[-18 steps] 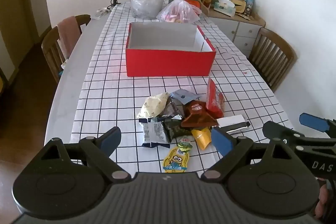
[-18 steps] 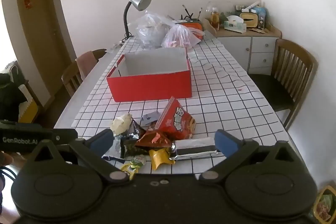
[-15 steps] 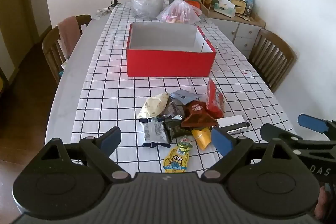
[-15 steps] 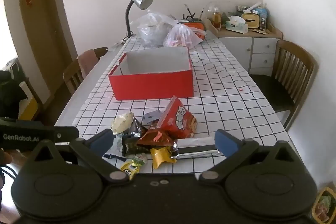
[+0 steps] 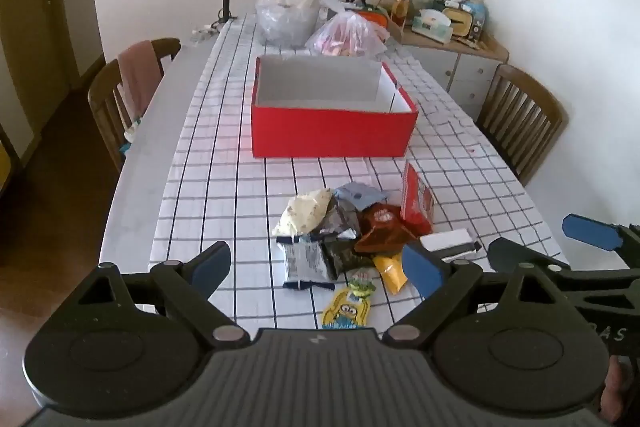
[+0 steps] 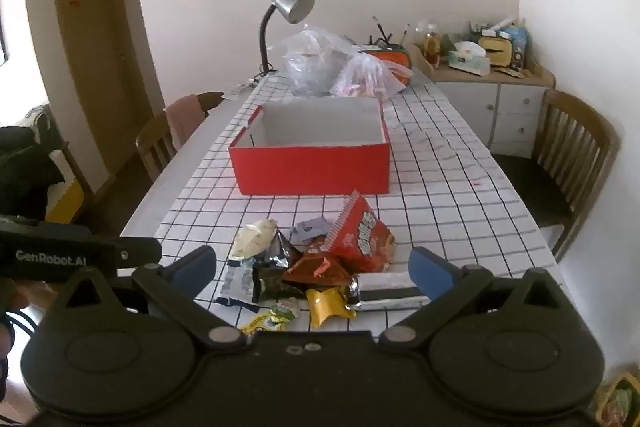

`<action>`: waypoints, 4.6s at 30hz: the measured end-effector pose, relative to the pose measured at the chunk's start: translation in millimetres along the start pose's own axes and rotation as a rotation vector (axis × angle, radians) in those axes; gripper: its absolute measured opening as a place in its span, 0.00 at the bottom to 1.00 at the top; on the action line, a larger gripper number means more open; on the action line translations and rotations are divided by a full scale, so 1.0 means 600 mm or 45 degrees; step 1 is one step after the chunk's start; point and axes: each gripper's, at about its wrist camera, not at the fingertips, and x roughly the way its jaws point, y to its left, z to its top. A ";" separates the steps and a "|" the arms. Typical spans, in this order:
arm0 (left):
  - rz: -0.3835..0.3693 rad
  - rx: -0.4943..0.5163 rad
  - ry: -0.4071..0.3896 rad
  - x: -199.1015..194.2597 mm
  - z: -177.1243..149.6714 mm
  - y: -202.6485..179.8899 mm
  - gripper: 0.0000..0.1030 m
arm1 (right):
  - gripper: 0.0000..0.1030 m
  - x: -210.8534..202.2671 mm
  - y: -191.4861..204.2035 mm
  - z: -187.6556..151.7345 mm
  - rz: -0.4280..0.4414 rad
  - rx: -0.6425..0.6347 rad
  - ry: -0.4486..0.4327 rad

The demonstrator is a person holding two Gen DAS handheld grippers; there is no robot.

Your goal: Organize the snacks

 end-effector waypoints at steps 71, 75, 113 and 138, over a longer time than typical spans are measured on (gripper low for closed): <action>-0.006 -0.021 0.096 0.014 -0.005 0.003 0.90 | 1.00 -0.002 0.018 0.003 -0.073 0.020 0.012; -0.013 -0.023 0.102 0.025 0.001 0.000 0.90 | 1.00 0.002 0.010 0.005 -0.089 0.020 0.005; 0.053 -0.066 0.381 0.351 0.066 0.054 0.82 | 0.90 0.312 -0.220 -0.034 -0.293 0.640 0.599; -0.131 -0.371 0.635 0.483 0.076 0.123 0.64 | 0.73 0.382 -0.235 -0.043 -0.399 1.080 0.759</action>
